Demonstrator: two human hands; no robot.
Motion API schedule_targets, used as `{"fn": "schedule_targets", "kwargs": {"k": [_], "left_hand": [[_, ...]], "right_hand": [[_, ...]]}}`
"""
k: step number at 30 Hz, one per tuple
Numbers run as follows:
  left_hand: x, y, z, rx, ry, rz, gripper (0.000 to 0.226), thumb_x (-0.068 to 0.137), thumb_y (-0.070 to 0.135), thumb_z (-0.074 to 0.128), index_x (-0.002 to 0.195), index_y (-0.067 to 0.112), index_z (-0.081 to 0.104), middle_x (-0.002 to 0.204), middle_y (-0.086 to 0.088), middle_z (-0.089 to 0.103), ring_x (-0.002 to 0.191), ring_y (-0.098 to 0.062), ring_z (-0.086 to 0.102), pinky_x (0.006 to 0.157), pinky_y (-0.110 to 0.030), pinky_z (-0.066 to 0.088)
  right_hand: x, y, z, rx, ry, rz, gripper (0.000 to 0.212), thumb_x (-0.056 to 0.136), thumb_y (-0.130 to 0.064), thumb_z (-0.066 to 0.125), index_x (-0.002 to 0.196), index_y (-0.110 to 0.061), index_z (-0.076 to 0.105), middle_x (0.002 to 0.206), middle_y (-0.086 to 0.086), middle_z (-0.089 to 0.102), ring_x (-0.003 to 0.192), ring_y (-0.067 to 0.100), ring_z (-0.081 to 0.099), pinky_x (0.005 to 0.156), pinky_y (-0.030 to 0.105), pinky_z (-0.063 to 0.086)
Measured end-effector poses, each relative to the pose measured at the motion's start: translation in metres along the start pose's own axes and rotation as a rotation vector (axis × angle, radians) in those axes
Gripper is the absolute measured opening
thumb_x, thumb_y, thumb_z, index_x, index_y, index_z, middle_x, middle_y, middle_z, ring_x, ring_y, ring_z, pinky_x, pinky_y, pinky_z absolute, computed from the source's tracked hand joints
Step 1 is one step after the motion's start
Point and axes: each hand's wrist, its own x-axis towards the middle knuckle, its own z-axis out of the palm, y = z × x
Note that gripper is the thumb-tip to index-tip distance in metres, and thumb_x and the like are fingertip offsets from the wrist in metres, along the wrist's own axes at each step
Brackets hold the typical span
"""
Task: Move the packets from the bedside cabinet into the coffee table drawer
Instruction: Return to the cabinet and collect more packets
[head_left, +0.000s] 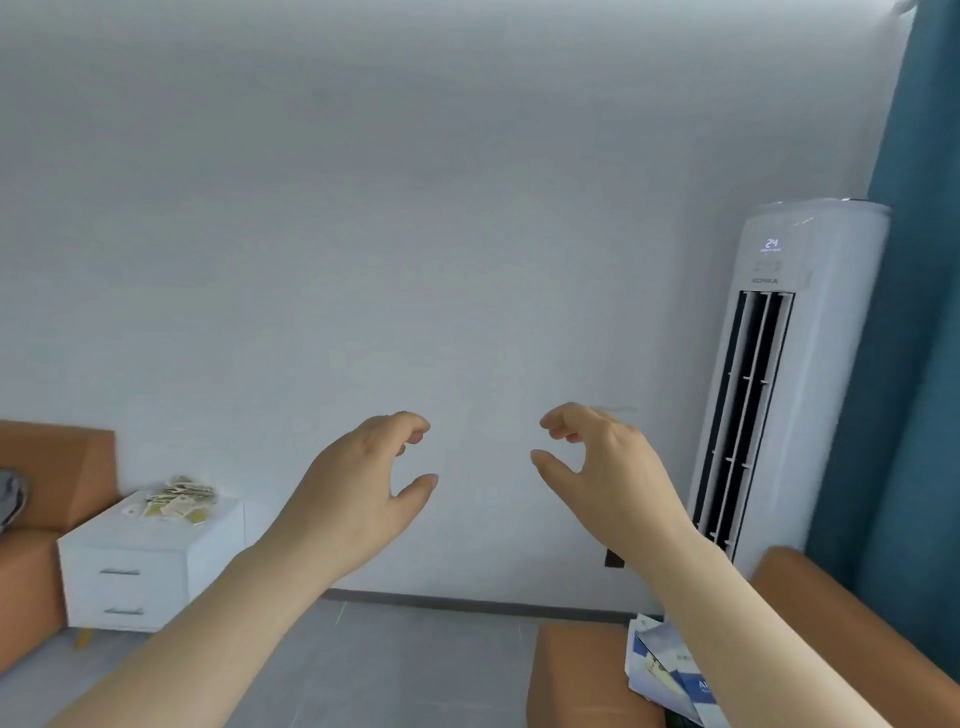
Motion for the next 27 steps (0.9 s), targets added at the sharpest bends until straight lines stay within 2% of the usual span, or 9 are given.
{"fn": "schedule_targets", "kwargs": {"k": [8,11,16,27], "left_hand": [[0.097,-0.059,0.052,0.027,0.043,-0.03,0.039,0.086,0.036,0.061,0.123,0.031,0.048,0.123,0.02,0.054,0.11,0.0,0.053,0.084,-0.02,0.043],[0.137,-0.082,0.069,0.062,0.062,-0.071,0.04,0.087,0.036,0.061,0.124,0.032,0.047,0.124,0.02,0.054,0.11,0.0,0.052,0.08,-0.019,0.042],[0.185,-0.122,0.096,0.102,0.091,-0.148,0.041,0.087,0.035,0.061,0.125,0.031,0.047,0.124,0.02,0.053,0.11,0.0,0.052,0.083,-0.021,0.043],[0.247,-0.258,0.111,0.179,0.122,-0.266,0.041,0.087,0.033,0.061,0.126,0.03,0.048,0.123,0.019,0.054,0.109,0.0,0.053,0.092,-0.024,0.044]], "right_hand": [[0.112,0.046,0.073,0.039,-0.008,-0.071,0.029,0.09,-0.037,0.06,0.118,-0.029,0.056,0.113,-0.016,0.06,0.105,0.006,0.055,0.082,0.024,0.046],[0.163,0.063,0.098,0.074,-0.025,-0.094,0.028,0.09,-0.037,0.059,0.118,-0.031,0.055,0.113,-0.018,0.059,0.104,0.005,0.054,0.081,0.023,0.046],[0.238,0.08,0.15,0.11,-0.068,-0.171,0.03,0.091,-0.036,0.059,0.119,-0.03,0.055,0.114,-0.017,0.059,0.106,0.004,0.053,0.081,0.021,0.043],[0.349,0.052,0.29,0.196,-0.149,-0.264,0.031,0.091,-0.036,0.059,0.121,-0.029,0.055,0.115,-0.016,0.059,0.106,0.004,0.054,0.083,0.021,0.043]]}}
